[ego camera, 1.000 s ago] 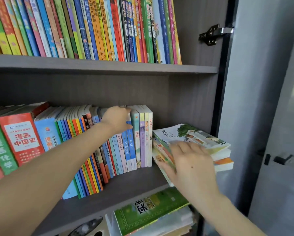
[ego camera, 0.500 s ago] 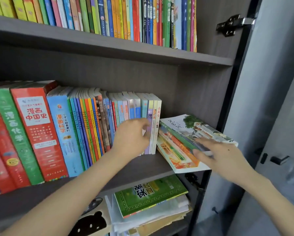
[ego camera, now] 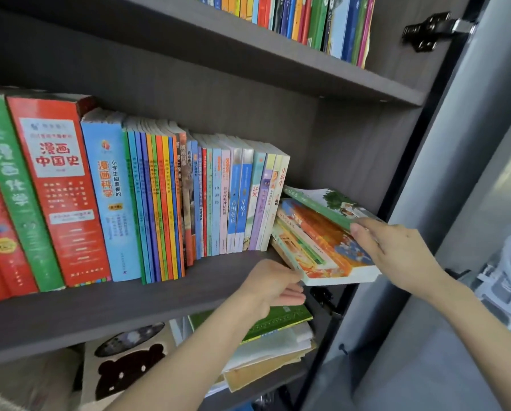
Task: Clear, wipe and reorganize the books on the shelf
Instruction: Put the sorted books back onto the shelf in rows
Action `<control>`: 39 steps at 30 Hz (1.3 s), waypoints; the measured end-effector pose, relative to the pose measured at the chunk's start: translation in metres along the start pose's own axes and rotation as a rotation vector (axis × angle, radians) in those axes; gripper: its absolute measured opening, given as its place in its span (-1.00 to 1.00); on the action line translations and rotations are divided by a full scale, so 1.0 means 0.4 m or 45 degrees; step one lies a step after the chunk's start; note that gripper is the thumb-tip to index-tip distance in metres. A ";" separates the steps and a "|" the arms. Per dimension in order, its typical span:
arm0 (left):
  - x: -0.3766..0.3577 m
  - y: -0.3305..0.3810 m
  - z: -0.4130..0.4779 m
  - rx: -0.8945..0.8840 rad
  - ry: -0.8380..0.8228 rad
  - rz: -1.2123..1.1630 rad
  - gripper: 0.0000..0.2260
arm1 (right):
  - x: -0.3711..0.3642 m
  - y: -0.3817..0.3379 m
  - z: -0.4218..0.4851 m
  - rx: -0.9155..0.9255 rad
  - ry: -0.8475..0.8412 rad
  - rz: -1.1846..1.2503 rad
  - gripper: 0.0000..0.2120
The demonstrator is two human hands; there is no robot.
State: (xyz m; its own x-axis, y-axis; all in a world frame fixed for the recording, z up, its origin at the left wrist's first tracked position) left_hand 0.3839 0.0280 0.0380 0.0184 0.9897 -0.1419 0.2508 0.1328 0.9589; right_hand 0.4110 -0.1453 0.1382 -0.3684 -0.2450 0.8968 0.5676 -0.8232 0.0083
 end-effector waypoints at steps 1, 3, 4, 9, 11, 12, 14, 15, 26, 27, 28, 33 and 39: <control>-0.007 -0.003 0.005 0.014 -0.033 -0.078 -0.77 | -0.001 0.000 -0.001 0.000 0.011 -0.001 -0.41; -0.020 -0.002 0.012 0.028 -0.064 -0.234 -0.75 | -0.004 0.000 -0.001 -0.008 -0.006 0.024 -0.51; -0.025 -0.003 0.019 0.029 -0.070 -0.294 -0.77 | -0.003 -0.001 0.000 0.020 -0.009 0.039 -0.54; -0.043 -0.016 0.036 -0.040 0.023 -0.242 -0.76 | -0.007 -0.004 0.004 0.322 0.004 -0.156 -0.52; -0.040 -0.008 0.041 -0.122 0.158 -0.119 -0.73 | -0.004 -0.025 -0.011 0.321 0.060 -0.291 -0.77; -0.035 0.001 0.044 -0.135 0.206 -0.095 -0.70 | -0.006 -0.031 -0.023 0.302 0.037 -0.341 -0.71; -0.030 0.019 0.041 -0.112 0.209 -0.070 -0.67 | -0.011 -0.044 -0.049 0.271 0.005 -0.471 -0.63; -0.029 0.028 0.041 -0.121 0.192 -0.022 -0.70 | -0.018 -0.045 -0.055 0.262 -0.014 -0.549 -0.57; -0.084 0.114 0.018 -0.662 0.269 0.551 -0.69 | 0.050 -0.048 0.029 0.160 0.586 -0.311 -0.61; -0.089 0.116 0.022 -0.545 0.185 0.352 -0.68 | 0.065 -0.044 0.032 0.108 0.641 -0.238 -0.61; -0.085 0.115 0.032 -0.458 0.175 0.206 -0.65 | 0.077 -0.039 0.035 0.049 0.693 -0.123 -0.62; -0.062 0.207 0.011 -0.486 0.278 0.249 -0.62 | 0.138 -0.007 0.030 -0.302 0.959 0.662 -0.70; -0.054 0.308 -0.046 -0.598 0.273 0.154 -0.57 | 0.166 -0.068 -0.040 -0.371 1.213 1.112 -0.82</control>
State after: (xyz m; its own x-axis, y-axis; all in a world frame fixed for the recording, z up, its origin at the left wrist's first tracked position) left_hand 0.3964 0.0239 0.1636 -0.1901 0.9816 -0.0176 -0.2026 -0.0217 0.9790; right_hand 0.3592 -0.1473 0.1906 -0.4021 -0.9099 -0.1018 0.7470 -0.2618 -0.6111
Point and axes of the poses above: each hand's wrist, its own z-axis towards the middle knuckle, its own x-axis out of the back of the hand, y = z × x, the point moved 3 cm from there along z, towards the middle knuckle, and after that the axes turned 5 degrees about -y, right-handed, at the moved point
